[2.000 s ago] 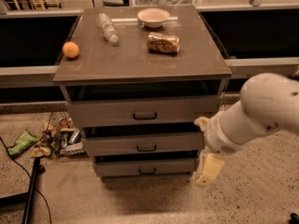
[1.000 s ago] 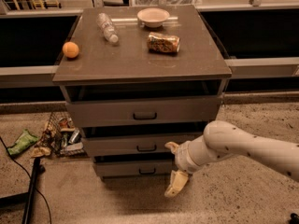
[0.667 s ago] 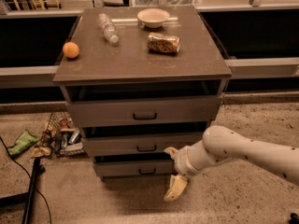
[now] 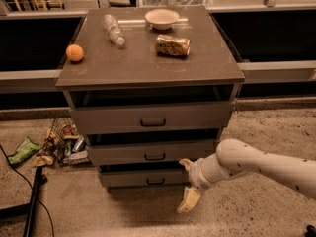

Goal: Open bottom drawer

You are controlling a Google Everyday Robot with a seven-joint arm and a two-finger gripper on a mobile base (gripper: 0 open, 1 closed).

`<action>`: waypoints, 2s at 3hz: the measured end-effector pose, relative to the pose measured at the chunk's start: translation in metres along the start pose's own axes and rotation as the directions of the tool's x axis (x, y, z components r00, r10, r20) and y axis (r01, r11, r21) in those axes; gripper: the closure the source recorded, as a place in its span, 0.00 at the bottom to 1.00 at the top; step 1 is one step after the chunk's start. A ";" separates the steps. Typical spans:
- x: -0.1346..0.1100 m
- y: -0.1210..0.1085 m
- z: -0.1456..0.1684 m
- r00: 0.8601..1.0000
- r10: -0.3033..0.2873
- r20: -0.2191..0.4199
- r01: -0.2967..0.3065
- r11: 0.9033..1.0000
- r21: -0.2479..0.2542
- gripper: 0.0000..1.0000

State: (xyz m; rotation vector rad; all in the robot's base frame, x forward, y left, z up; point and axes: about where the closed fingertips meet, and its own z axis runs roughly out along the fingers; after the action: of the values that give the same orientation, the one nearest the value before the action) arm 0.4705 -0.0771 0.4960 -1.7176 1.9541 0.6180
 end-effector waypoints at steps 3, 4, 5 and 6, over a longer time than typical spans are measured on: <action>0.144 -0.077 0.089 0.990 -0.037 -0.133 0.033 0.999 -0.029 0.00; 0.144 -0.077 0.089 0.990 -0.037 -0.133 0.033 0.999 -0.029 0.00; 0.157 -0.086 0.103 0.990 -0.053 -0.130 0.051 0.999 -0.018 0.00; 0.177 -0.103 0.128 0.986 -0.108 -0.128 0.111 0.994 0.015 0.00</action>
Offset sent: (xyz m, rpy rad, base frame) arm 0.0678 -0.0858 -0.1692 -0.1841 0.0040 0.0689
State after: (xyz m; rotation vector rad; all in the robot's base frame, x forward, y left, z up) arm 0.5595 -0.1499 0.2832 -1.8781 1.9269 0.4567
